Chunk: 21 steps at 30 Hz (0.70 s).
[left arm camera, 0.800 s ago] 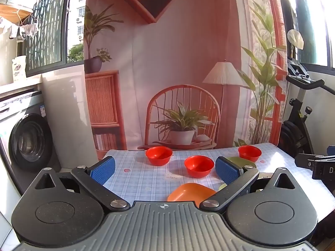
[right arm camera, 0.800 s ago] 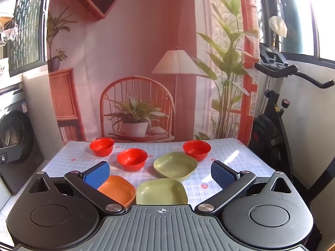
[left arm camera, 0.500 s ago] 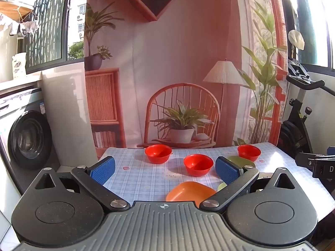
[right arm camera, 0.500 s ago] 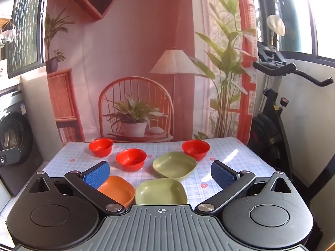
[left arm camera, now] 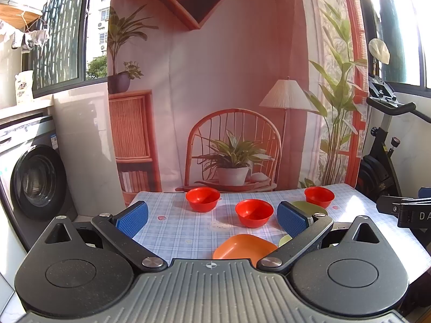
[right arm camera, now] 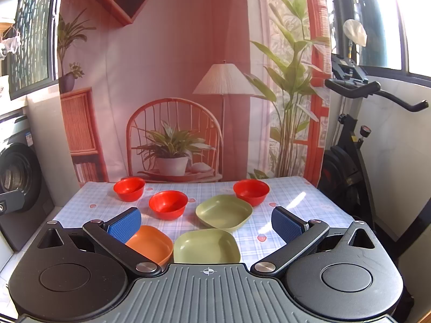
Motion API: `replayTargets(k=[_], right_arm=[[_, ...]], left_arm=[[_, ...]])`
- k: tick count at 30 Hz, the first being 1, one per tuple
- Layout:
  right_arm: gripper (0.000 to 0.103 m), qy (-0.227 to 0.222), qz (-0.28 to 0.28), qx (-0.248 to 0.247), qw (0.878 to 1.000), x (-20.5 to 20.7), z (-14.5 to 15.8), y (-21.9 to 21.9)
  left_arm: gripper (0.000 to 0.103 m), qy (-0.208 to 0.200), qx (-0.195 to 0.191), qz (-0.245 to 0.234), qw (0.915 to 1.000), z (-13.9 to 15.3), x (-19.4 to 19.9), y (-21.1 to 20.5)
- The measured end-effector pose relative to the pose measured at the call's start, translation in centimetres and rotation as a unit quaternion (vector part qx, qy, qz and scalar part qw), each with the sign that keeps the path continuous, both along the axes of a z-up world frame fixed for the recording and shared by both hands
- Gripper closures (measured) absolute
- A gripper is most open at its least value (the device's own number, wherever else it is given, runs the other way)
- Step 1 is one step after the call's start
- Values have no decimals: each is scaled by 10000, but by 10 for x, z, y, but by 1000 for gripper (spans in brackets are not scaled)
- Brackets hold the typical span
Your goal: Organize plates and bowls
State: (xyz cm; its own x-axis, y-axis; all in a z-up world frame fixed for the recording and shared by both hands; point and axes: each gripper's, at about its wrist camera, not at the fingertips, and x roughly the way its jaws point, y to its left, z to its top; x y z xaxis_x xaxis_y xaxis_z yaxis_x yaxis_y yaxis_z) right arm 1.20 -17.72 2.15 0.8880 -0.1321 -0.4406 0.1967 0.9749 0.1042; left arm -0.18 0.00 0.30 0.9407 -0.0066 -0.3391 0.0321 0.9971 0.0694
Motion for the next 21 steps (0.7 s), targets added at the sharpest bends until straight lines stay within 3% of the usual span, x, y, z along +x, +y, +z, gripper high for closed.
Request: replayTargets(k=[21], right_arm=[[0, 10, -2, -5, 10000, 1, -1, 0]], left_arm=[[0, 30, 0, -11, 10000, -2, 0, 1]])
